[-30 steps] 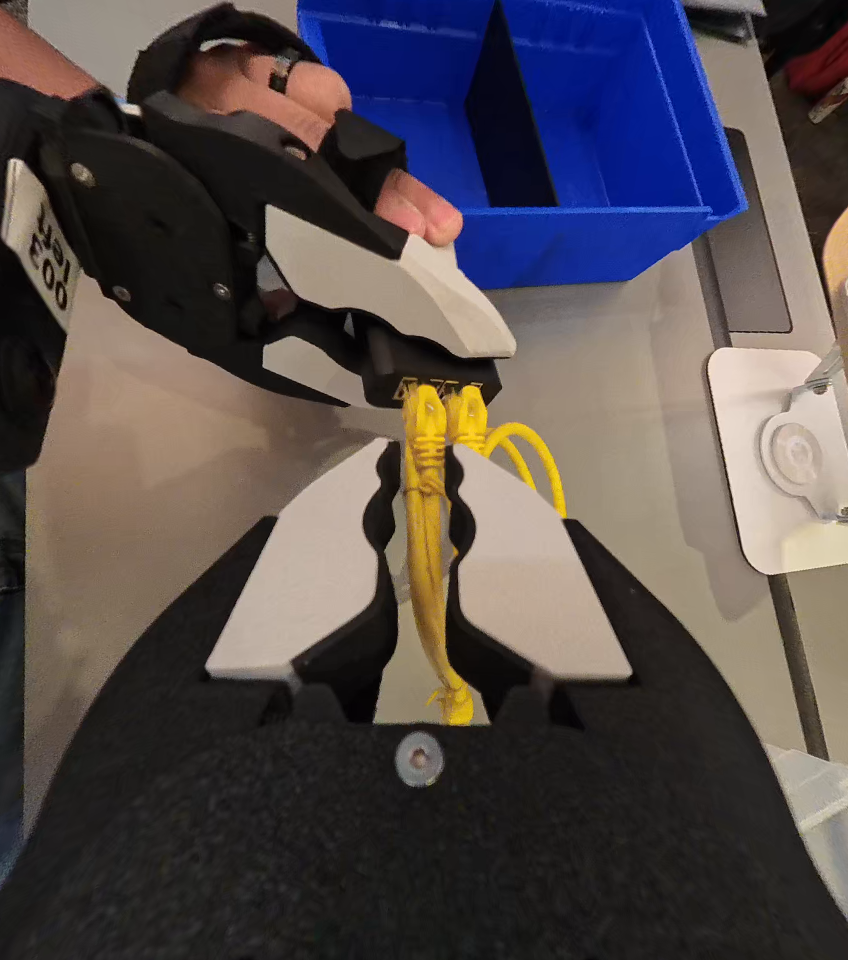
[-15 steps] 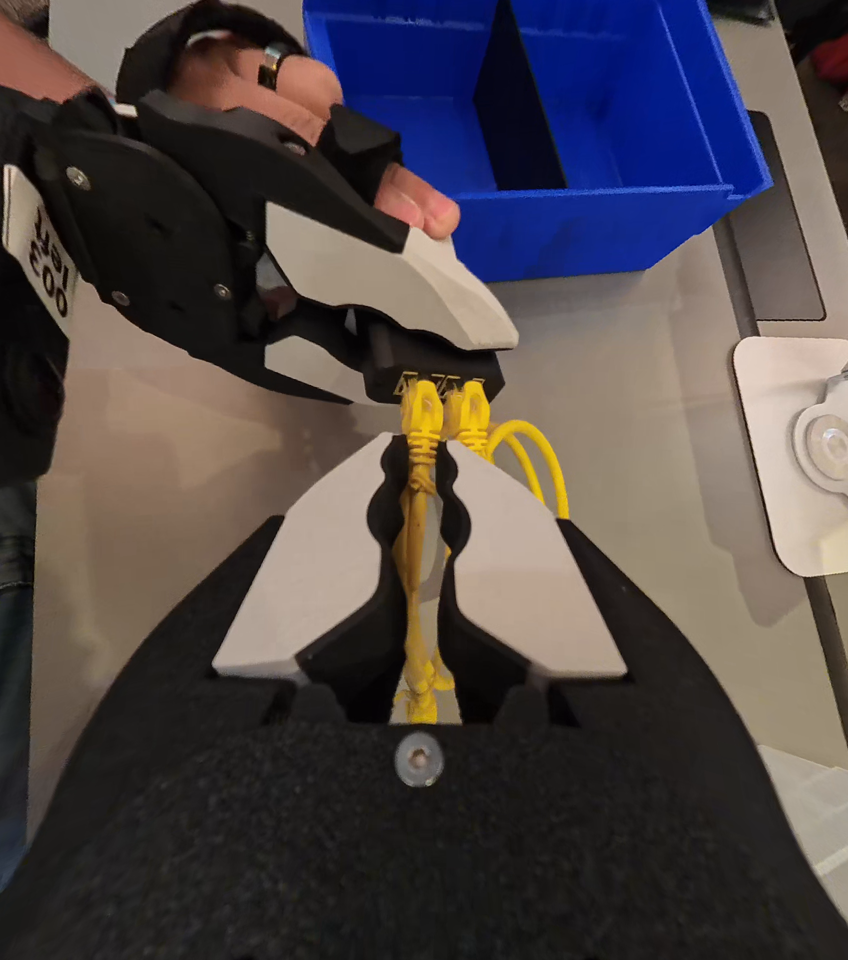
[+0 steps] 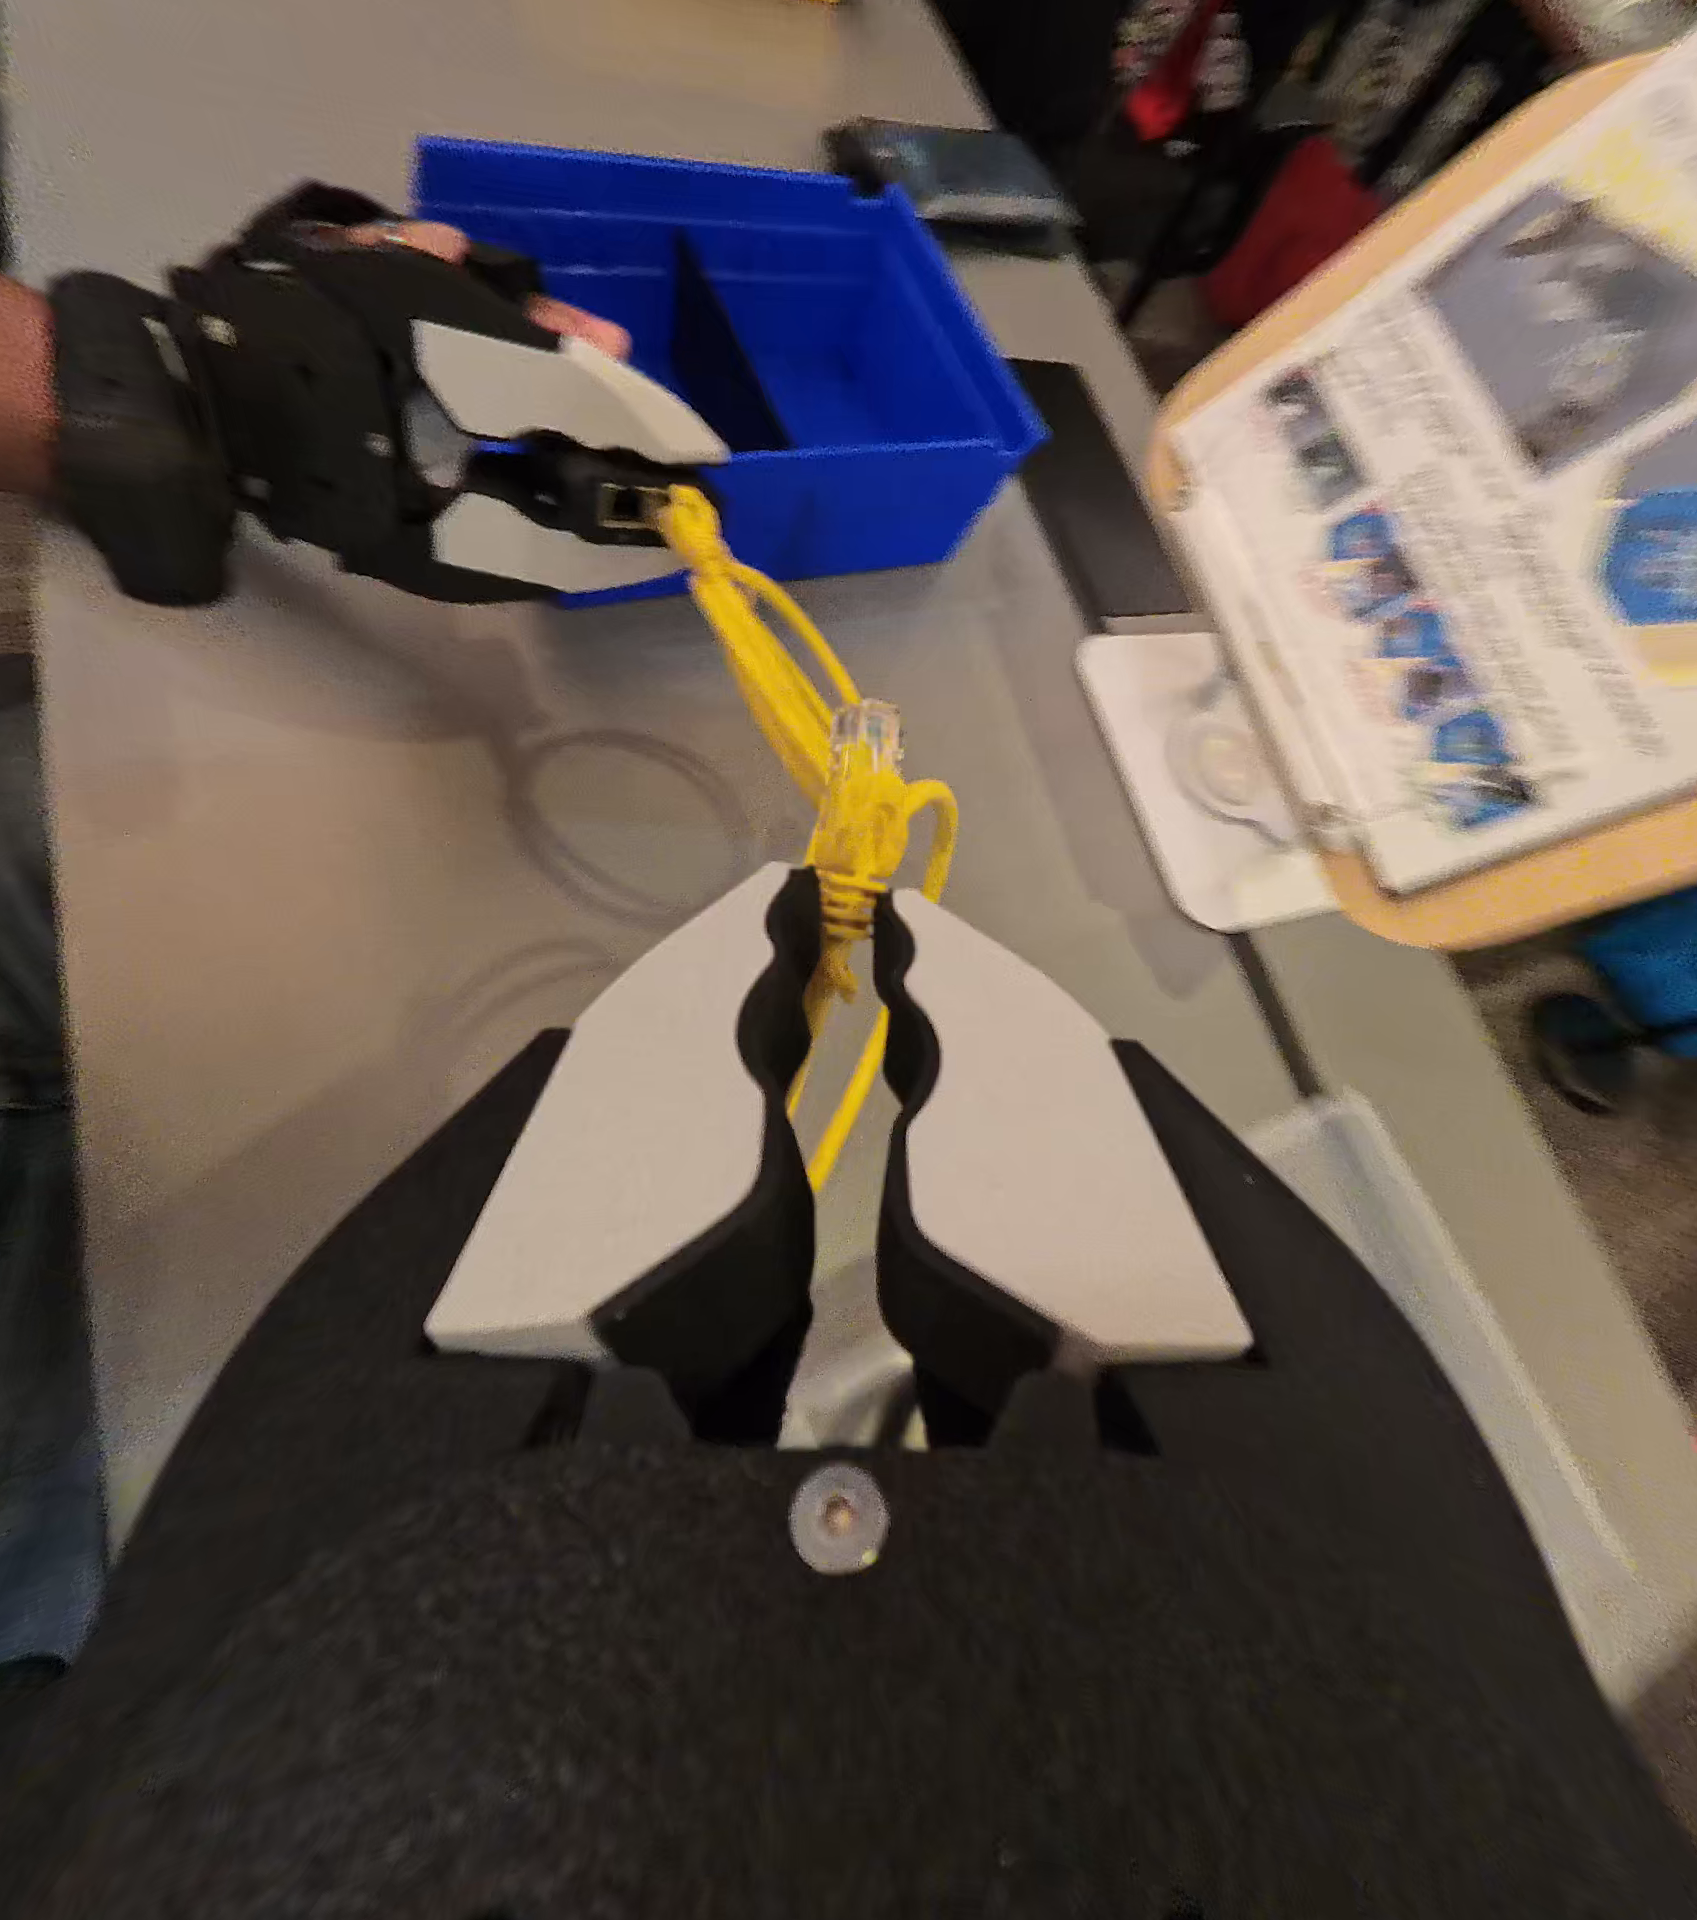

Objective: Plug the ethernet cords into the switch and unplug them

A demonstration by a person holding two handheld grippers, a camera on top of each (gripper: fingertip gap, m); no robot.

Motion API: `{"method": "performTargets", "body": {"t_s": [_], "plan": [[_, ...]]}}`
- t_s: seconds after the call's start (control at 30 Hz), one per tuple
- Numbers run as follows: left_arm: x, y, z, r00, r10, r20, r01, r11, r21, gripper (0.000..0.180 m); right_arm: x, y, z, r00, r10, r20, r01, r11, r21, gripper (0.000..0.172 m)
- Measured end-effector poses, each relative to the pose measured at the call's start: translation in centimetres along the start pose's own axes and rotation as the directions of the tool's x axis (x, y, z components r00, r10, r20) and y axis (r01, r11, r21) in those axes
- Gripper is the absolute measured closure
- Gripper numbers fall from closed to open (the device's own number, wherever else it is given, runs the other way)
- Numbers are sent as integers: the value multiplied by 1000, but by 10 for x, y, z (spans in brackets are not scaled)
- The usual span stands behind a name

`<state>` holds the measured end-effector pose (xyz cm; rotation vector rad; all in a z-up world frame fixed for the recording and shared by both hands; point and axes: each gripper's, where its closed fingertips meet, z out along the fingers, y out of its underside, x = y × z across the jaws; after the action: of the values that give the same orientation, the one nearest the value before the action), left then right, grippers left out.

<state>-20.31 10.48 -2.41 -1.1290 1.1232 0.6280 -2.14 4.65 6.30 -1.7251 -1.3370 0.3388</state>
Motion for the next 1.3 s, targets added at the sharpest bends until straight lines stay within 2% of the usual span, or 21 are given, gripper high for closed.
{"method": "performTargets", "body": {"t_s": [0.07, 0.1, 0.17, 0.23, 0.3, 0.37, 0.47, 0.5, 0.57, 0.6, 0.7, 0.77, 0.83, 0.9, 1.0, 1.03, 1.1, 1.17, 1.2, 1.3], "plan": [[1, 0, 1, 1000, -15, -10, 15, 1000, 1, 155, 21, 4, -32, 992, -8, -124, 3, 999, -40, 162], [2, 1, 2, 1000, -20, -19, 20, 1000, -2, 155, 33, 16, -46, 980, -37, -196, 15, 993, -114, 162], [4, 2, 3, 999, -35, -37, 35, 999, -6, 155, 57, 57, -65, 944, -117, -310, 11, 946, -323, 161], [5, 1, 2, 997, -53, -52, 53, 999, -1, 155, 74, 98, -71, 914, -160, -372, -27, 891, -452, 161], [7, -2, 2, 996, -58, -62, 59, 998, 4, 155, 85, 139, -63, 902, -183, -391, -53, 852, -522, 161], [10, -6, 1, 997, -45, -65, 46, 999, 12, 155, 83, 182, -41, 917, -198, -345, -43, 813, -581, 161], [16, -9, 1, 997, -24, -76, 26, 999, 22, 155, 64, 236, 4, 960, -82, -266, -101, 788, -608, 160], [18, -9, 1, 997, -21, -80, 23, 999, 27, 155, 58, 245, 18, 964, -22, -266, -143, 801, -581, 157], [20, -11, 0, 996, -23, -88, 26, 999, 35, 155, 57, 260, 26, 955, 47, -294, -221, 775, -593, 132], [21, -12, 0, 996, -25, -89, 28, 999, 40, 155, 57, 260, 27, 949, 85, -304, -254, 774, -579, 127], [22, -14, -2, 995, -32, -99, 38, 998, 58, 155, 58, 229, 21, 939, 169, -300, -292, 853, -432, 138], [23, -17, -3, 993, -38, -110, 46, 996, 74, 155, 61, 204, 11, 936, 171, -307, -280, 890, -360, 138], [23, -21, -5, 991, -57, -123, 70, 992, 106, 155, 53, 163, 11, 952, 164, -257, -227, 945, -236, 139], [21, -26, -8, 987, -84, -138, 104, 984, 144, 155, 29, 109, 20, 983, 126, -132, -133, 990, -42, 139], [26, -36, -14, 962, -141, -235, 191, 959, 207, 155, -21, 37, 30, 997, 8, 73, -22, 980, 199, 140], [27, -41, -18, 946, -162, -281, 231, 944, 235, 155, -29, 21, 31, 995, -42, 88, 21, 974, 226, 134], [28, -52, -28, 904, -201, -376, 324, 898, 299, 155, -24, -2, 30, 989, -151, 12, 142, 955, 261, 131], [23, -63, -38, 862, -238, -448, 412, 844, 345, 156, -3, -10, 28, 976, -211, -63, 220, 935, 279, 144], [21, -67, -43, 839, -251, -483, 453, 814, 364, 155, 2, -11, 32, 973, -227, -50, 231, 925, 300, 149], [16, -74, -52, 794, -277, -541, 528, 756, 388, 155, -21, -10, 58, 958, -243, 150, 173, 912, 372, 146]]}}
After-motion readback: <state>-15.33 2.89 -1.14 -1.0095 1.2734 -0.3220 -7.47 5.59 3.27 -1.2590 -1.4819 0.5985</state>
